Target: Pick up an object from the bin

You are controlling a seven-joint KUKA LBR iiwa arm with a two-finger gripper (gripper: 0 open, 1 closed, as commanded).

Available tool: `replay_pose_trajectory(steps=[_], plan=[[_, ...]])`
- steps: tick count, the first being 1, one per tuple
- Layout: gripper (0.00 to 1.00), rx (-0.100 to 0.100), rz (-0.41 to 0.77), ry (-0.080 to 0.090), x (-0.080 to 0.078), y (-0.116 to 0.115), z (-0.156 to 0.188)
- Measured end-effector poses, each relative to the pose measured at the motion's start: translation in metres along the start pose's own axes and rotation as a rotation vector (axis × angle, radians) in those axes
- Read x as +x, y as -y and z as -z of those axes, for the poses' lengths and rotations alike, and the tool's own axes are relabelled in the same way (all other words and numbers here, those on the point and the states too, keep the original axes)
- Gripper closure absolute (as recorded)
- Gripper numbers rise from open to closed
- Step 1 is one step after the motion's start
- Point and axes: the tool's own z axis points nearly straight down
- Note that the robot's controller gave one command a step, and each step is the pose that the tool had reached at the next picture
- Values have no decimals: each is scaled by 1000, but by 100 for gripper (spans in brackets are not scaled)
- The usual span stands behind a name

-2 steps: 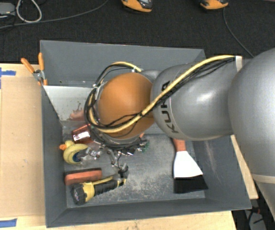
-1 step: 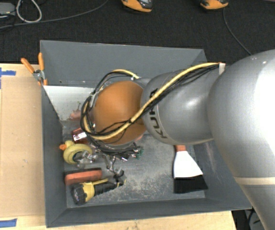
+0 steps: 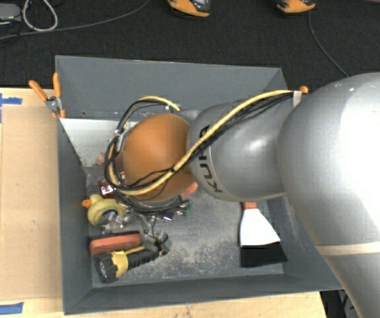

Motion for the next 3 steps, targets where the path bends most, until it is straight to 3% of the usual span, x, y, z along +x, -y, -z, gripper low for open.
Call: replay_pose_trajectory(steps=[1, 2, 3], plan=[[0, 0, 21, 0, -9, 7, 0], [100, 21, 176, 26, 14, -19, 0], [100, 21, 175, 27, 14, -19, 0]])
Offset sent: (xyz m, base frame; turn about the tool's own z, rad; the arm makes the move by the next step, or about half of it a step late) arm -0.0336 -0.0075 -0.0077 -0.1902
